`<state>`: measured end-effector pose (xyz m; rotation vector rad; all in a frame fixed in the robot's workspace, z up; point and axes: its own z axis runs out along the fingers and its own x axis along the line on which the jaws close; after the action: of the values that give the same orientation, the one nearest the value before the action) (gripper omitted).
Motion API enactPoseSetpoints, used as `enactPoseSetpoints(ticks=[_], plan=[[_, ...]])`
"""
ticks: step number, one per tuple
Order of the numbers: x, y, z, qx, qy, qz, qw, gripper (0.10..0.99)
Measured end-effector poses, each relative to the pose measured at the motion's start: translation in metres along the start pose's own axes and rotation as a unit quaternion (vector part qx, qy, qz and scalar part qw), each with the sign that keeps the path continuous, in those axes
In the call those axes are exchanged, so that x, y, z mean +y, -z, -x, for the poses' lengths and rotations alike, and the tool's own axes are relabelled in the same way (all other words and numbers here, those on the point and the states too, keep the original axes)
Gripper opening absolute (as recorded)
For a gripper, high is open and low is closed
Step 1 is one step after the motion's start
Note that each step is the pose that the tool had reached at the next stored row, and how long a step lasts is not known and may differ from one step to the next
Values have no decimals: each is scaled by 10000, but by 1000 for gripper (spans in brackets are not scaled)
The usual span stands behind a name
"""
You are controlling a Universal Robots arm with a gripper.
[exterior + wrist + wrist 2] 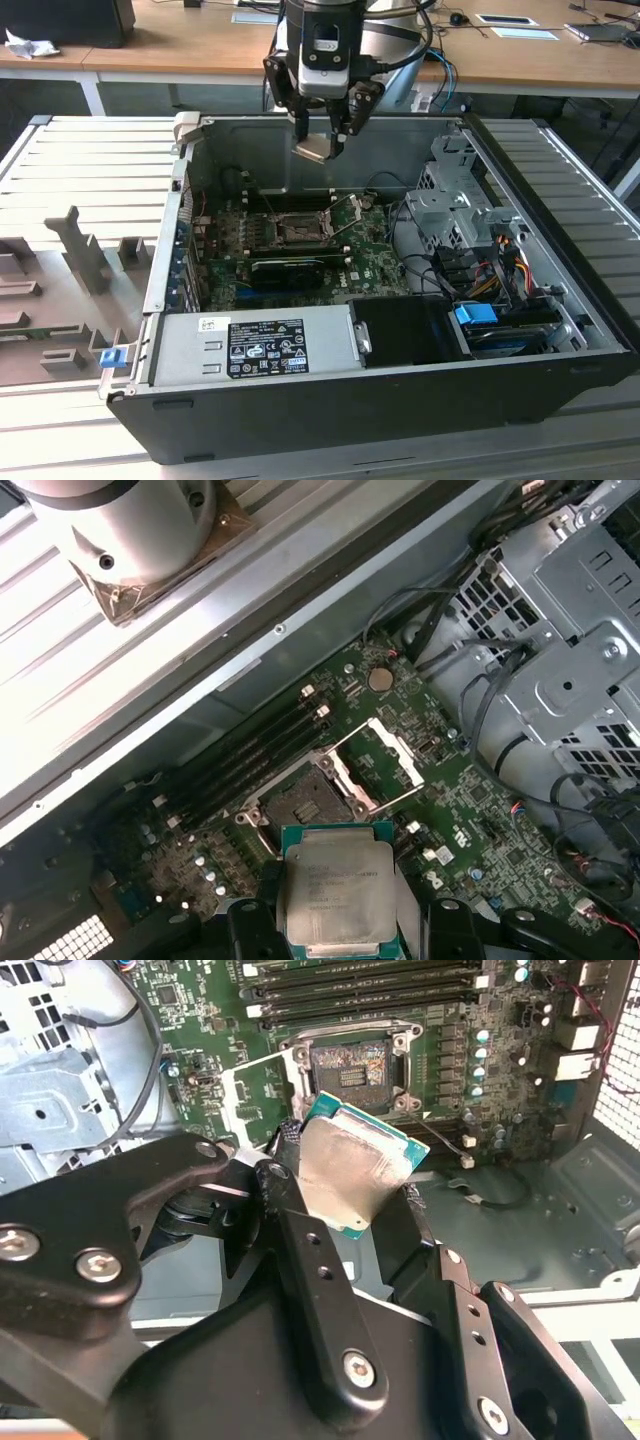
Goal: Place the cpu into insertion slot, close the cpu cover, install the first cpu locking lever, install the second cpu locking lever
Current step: 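Place the cpu into insertion slot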
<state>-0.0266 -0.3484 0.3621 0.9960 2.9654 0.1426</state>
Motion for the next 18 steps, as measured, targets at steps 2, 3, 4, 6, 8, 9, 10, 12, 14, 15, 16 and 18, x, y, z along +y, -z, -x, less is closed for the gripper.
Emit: enactPoseSetpoints(ticks=[2,3,4,6,8,9,10,12,14,15,16,18], plan=[[-2,-14,0,-1,-15,-1,10000,529],[-2,-17,0,-2,-15,-1,10000,529],[-3,-24,1,-1,-15,-1,10000,529],[-4,-34,1,-1,-15,-1,10000,529],[-5,-43,1,-1,-15,-1,10000,529],[-5,-50,1,-2,-16,-1,10000,529],[-5,-52,1,-3,-22,-2,10000,529],[-6,-56,1,-4,-32,-2,10000,529],[-6,-60,1,-7,-62,-2,10000,529],[-6,-61,1,-8,-73,-2,10000,529],[-6,-61,1,-9,-88,-2,10000,529],[-6,-63,1,-11,-103,-1,9999,529]])
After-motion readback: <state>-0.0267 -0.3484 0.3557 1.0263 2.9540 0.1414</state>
